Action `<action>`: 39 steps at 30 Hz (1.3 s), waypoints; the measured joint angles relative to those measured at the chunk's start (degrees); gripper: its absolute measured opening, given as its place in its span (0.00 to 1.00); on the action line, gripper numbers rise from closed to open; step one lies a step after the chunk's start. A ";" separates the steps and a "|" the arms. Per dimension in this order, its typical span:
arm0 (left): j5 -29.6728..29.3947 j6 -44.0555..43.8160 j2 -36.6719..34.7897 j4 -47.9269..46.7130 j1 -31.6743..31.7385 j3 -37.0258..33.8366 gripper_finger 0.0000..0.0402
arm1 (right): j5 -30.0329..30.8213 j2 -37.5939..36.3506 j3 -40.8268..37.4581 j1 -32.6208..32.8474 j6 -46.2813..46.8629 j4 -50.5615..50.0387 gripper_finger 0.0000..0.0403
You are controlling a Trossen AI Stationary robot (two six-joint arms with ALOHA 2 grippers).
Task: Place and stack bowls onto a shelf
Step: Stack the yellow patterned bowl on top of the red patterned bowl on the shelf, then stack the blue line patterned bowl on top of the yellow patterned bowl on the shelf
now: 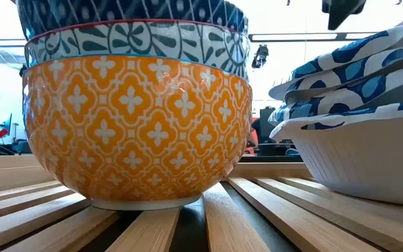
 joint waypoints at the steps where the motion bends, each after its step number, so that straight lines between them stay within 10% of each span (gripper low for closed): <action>1: -1.00 0.02 -0.02 -0.96 0.00 0.89 0.35 | 0.00 0.00 0.00 0.00 0.62 -0.75 0.56; 21: -9.81 1.72 -0.26 -3.52 -1.05 5.02 0.37 | -3.70 -3.15 -7.32 14.77 33.24 -18.22 0.56; 39: -15.27 1.90 -1.81 -3.07 -1.46 5.05 0.37 | -9.52 -3.80 -28.38 30.34 49.63 7.73 0.56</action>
